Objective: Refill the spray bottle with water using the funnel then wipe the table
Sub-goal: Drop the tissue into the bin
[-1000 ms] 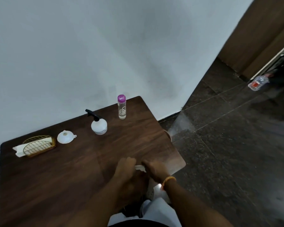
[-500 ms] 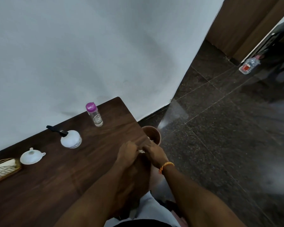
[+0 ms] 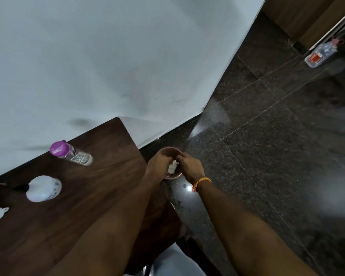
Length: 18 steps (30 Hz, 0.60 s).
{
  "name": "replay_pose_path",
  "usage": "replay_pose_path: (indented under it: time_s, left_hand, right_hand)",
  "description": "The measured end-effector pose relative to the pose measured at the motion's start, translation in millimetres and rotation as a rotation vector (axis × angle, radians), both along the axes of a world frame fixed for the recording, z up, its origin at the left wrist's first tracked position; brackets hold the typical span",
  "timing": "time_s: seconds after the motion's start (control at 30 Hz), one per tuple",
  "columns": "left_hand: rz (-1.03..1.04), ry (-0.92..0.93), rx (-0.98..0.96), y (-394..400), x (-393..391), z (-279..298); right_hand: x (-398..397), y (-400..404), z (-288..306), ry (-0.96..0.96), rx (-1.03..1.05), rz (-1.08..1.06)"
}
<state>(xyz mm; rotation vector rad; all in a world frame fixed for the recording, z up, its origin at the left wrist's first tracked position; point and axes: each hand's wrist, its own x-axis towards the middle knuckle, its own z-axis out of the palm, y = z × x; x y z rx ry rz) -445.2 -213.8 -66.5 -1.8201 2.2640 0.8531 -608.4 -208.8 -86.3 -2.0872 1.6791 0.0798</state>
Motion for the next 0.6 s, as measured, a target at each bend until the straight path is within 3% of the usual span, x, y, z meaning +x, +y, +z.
replay_pose_path:
  time_s: [0.1, 0.23, 0.4, 0.6]
  left_hand:
    - [0.053, -0.018, 0.044, -11, -5, -34]
    - [0.175, 0.064, 0.127, -21, -10, -61]
    - [0.065, -0.005, 0.035, -26, -17, -66]
    - [0.012, -0.044, 0.183, -30, -21, -86]
  right_hand:
    - [-4, -7, -21, -0.068, 0.087, -0.053]
    - [-6, -14, -35, 0.010, 0.082, 0.028]
    - [-7, -21, -58, 0.037, 0.126, 0.047]
    - [-9, -31, -65, 0.030, 0.200, 0.011]
